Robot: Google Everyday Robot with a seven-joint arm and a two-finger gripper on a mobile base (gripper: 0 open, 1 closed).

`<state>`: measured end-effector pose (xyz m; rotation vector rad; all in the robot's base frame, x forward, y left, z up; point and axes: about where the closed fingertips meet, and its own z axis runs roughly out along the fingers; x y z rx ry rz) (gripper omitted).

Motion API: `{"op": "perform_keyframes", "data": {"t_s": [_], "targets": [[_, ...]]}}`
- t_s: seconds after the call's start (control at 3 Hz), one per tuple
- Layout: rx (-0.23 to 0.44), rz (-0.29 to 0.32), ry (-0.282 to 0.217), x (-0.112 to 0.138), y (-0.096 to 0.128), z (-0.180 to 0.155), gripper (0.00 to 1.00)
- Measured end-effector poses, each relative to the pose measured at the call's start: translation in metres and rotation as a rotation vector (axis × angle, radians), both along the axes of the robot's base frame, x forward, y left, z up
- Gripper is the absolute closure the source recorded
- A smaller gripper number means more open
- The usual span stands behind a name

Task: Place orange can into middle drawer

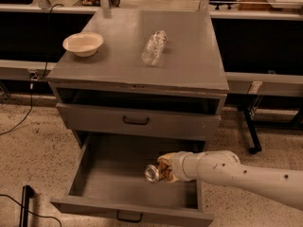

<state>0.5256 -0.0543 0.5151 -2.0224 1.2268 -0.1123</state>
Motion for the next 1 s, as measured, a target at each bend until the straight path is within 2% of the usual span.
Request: {"op": "perform_keyframes", "data": {"t_s": [0.33,0.67,1.0], "targets": [[-0.066,0.063,-0.016,0.005,0.004,-0.049,1.00],[-0.079,0.105,-0.015,0.010,0.008,-0.086,1.00],[-0.029,0.155,-0.040,0.011,0.031,-0.093,1.00]]}}
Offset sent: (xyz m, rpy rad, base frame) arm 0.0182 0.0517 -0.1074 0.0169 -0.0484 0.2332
